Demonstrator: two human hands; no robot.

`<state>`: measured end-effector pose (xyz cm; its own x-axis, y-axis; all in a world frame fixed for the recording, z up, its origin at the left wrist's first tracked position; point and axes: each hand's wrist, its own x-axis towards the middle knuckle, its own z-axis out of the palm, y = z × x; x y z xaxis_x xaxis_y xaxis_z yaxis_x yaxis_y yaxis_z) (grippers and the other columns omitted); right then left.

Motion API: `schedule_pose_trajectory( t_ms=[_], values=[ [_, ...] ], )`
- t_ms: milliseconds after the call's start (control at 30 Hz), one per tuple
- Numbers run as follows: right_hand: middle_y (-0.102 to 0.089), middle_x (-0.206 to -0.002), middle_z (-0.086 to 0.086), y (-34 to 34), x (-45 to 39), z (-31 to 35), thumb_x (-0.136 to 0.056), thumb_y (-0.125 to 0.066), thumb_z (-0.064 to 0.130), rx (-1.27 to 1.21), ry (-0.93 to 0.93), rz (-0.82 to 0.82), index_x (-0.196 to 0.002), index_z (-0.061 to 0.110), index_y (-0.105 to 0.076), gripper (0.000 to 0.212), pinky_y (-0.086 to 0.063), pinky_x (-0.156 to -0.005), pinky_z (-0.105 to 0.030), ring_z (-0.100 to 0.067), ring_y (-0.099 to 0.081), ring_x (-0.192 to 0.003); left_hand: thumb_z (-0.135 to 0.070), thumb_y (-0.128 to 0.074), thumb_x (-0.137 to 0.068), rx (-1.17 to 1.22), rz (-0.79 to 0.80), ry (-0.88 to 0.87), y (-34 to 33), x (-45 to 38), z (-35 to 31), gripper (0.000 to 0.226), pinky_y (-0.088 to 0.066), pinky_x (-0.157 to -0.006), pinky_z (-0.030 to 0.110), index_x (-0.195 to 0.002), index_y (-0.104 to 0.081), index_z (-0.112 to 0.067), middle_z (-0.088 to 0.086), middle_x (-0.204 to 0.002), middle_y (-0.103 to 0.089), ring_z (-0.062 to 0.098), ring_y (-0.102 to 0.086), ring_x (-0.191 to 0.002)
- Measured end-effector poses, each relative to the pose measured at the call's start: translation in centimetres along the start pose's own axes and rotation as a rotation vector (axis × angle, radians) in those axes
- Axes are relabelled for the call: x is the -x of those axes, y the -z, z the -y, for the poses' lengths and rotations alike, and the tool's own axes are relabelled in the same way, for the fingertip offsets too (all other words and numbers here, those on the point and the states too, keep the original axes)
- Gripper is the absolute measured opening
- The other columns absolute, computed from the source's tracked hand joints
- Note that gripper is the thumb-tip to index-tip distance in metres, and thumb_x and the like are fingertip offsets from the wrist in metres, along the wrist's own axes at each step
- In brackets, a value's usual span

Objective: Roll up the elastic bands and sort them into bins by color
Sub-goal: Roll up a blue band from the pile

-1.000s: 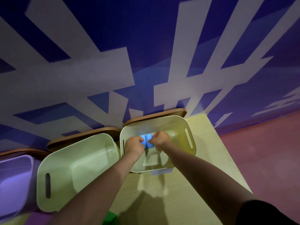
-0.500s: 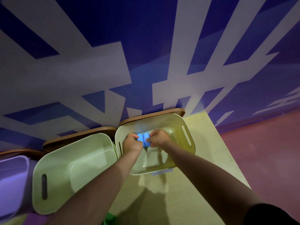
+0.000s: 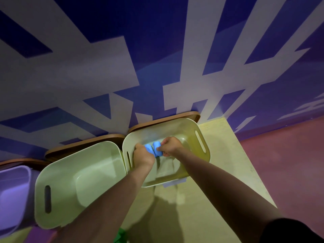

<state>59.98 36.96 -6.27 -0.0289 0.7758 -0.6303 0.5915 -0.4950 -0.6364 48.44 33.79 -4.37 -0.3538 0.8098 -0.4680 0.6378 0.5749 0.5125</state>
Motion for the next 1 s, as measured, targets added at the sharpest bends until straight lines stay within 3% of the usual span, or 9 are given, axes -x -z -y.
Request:
schedule_pose_trajectory(
  t_ms=[133, 267, 467, 533, 633, 767, 867, 1000],
  values=[
    [-0.060, -0.066, -0.012, -0.1, 0.0, -0.1, -0.078, -0.069, 0.023, 0.040, 0.013, -0.020, -0.067, 0.011, -0.059, 0.019, -0.055, -0.072, -0.037, -0.023, -0.056, -0.064, -0.005, -0.054, -0.090, -0.171, -0.025, -0.076, 0.3, -0.3, 0.1, 0.020, -0.040, -0.086, 0.031, -0.108, -0.058, 0.004, 0.019, -0.116, -0.063, 0.034, -0.058, -0.110],
    [-0.060, -0.070, -0.012, -0.2, -0.1, -0.2, -0.079, -0.071, 0.022, 0.072, 0.033, -0.052, -0.060, 0.016, -0.051, 0.028, -0.053, -0.072, -0.035, -0.023, -0.055, -0.066, -0.009, -0.051, -0.092, -0.338, -0.013, -0.137, 0.5, -0.2, 0.0, 0.020, -0.045, -0.088, 0.035, -0.108, -0.060, -0.003, 0.016, -0.113, -0.065, 0.033, -0.060, -0.107],
    [-0.055, -0.084, -0.005, -0.4, -0.3, -0.3, -0.081, -0.072, 0.019, 0.143, 0.106, -0.098, -0.067, 0.021, -0.046, 0.029, -0.046, -0.080, -0.030, -0.024, -0.053, -0.082, -0.005, -0.054, -0.087, -0.252, -0.009, -0.143, 0.1, -0.7, 0.0, 0.013, -0.054, -0.080, 0.043, -0.097, -0.062, -0.002, 0.020, -0.101, -0.066, 0.038, -0.063, -0.093],
    [-0.056, -0.086, -0.007, -0.4, -0.2, -0.1, -0.082, -0.069, 0.020, 0.176, 0.119, -0.096, -0.076, 0.018, -0.049, 0.022, -0.045, -0.079, -0.029, -0.027, -0.056, -0.087, -0.003, -0.054, -0.085, -0.173, -0.009, -0.107, 0.0, -0.9, 0.0, 0.011, -0.057, -0.074, 0.047, -0.093, -0.063, -0.003, 0.022, -0.099, -0.064, 0.040, -0.064, -0.090],
    [-0.063, -0.091, -0.013, -0.6, -0.1, -0.1, -0.083, -0.067, 0.022, 0.191, 0.119, -0.107, -0.073, 0.018, -0.047, 0.022, -0.041, -0.074, -0.028, -0.030, -0.058, -0.090, -0.004, -0.056, -0.085, -0.133, -0.002, -0.076, 0.0, -1.1, 0.3, 0.010, -0.057, -0.074, 0.046, -0.092, -0.064, -0.004, 0.022, -0.100, -0.065, 0.039, -0.065, -0.089],
    [-0.046, -0.057, -0.001, -0.1, 0.0, -0.1, -0.081, -0.065, 0.023, 0.168, 0.062, -0.056, -0.056, 0.015, -0.046, 0.033, -0.036, -0.060, -0.025, -0.022, -0.047, -0.068, -0.011, -0.054, -0.090, -0.190, 0.050, -0.099, 0.9, -0.2, -0.2, 0.015, -0.052, -0.077, 0.034, -0.092, -0.065, -0.002, 0.018, -0.099, -0.069, 0.035, -0.066, -0.091],
    [-0.048, -0.055, -0.007, 0.2, 0.1, 0.1, -0.077, -0.064, 0.023, 0.118, 0.028, -0.021, -0.064, 0.004, -0.064, 0.023, -0.040, -0.058, -0.025, -0.020, -0.046, -0.061, -0.011, -0.051, -0.091, -0.259, 0.042, -0.118, 1.3, 0.0, -0.4, 0.019, -0.045, -0.082, 0.033, -0.103, -0.063, -0.002, 0.016, -0.108, -0.067, 0.034, -0.062, -0.104],
    [-0.050, -0.058, -0.008, 0.7, 0.4, 0.0, -0.076, -0.063, 0.020, 0.075, 0.020, -0.015, -0.065, 0.006, -0.063, 0.018, -0.039, -0.056, -0.026, -0.019, -0.044, -0.059, -0.011, -0.051, -0.092, -0.288, 0.005, -0.152, 1.7, -0.1, -0.6, 0.023, -0.041, -0.087, 0.032, -0.113, -0.059, -0.004, 0.014, -0.117, -0.063, 0.032, -0.057, -0.111]
  ],
)
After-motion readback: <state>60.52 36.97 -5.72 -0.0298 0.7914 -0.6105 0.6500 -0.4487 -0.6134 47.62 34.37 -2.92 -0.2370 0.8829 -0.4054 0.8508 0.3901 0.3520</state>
